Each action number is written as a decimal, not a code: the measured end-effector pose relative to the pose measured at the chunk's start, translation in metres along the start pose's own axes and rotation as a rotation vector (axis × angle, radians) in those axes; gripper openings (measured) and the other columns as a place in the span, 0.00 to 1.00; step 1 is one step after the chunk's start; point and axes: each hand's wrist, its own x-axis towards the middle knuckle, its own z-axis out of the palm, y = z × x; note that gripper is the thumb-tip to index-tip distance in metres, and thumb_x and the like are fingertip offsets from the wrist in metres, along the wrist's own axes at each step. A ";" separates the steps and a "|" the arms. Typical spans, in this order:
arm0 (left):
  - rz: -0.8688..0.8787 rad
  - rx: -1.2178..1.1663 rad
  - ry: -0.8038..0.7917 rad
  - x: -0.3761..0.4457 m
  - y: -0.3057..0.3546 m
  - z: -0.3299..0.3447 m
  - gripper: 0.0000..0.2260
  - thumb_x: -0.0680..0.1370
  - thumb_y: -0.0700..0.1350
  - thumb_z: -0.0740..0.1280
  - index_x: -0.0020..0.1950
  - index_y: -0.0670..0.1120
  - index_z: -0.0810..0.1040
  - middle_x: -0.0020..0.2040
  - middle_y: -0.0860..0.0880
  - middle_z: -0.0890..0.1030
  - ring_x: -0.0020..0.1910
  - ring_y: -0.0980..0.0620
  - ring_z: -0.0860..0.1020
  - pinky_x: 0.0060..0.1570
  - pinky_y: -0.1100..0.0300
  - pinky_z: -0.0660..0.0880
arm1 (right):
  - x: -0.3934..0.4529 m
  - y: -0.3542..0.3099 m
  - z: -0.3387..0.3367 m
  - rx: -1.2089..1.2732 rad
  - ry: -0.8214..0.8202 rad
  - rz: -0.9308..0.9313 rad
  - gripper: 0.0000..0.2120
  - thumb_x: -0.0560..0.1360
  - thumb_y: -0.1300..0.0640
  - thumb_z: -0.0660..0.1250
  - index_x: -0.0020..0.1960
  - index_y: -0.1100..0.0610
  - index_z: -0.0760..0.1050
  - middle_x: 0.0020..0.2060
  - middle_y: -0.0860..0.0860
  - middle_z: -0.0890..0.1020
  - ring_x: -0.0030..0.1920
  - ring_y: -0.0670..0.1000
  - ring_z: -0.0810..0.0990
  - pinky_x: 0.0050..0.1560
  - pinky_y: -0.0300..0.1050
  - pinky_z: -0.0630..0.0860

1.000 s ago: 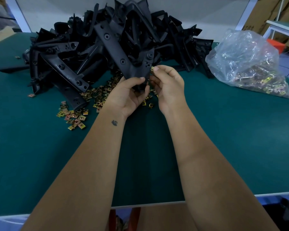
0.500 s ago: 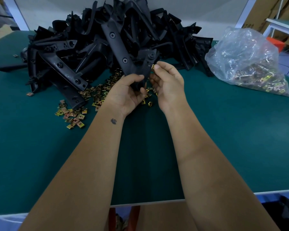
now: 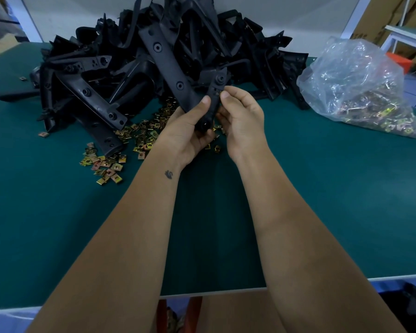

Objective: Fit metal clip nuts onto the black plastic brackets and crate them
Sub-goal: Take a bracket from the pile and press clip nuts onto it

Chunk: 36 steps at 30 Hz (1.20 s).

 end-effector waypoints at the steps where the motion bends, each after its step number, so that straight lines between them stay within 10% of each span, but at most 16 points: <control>1: 0.004 0.016 0.004 0.000 0.000 0.001 0.15 0.79 0.44 0.70 0.65 0.44 0.74 0.48 0.48 0.82 0.34 0.56 0.81 0.29 0.65 0.73 | 0.000 0.001 0.001 -0.013 0.008 -0.010 0.04 0.77 0.66 0.67 0.50 0.60 0.78 0.44 0.56 0.82 0.45 0.52 0.79 0.51 0.45 0.78; 25: 0.025 0.055 0.016 0.001 -0.003 -0.001 0.10 0.78 0.43 0.70 0.58 0.46 0.76 0.44 0.51 0.84 0.37 0.57 0.83 0.31 0.64 0.75 | 0.001 0.002 0.002 -0.122 0.046 -0.059 0.04 0.76 0.64 0.69 0.49 0.58 0.79 0.40 0.50 0.84 0.50 0.51 0.82 0.62 0.50 0.77; 36: 0.022 -0.063 -0.020 0.007 -0.006 -0.004 0.06 0.82 0.38 0.63 0.57 0.45 0.76 0.53 0.43 0.84 0.48 0.48 0.84 0.52 0.50 0.82 | -0.005 0.005 0.008 -0.464 0.048 -0.190 0.10 0.77 0.53 0.70 0.38 0.54 0.78 0.25 0.38 0.76 0.29 0.36 0.75 0.31 0.31 0.71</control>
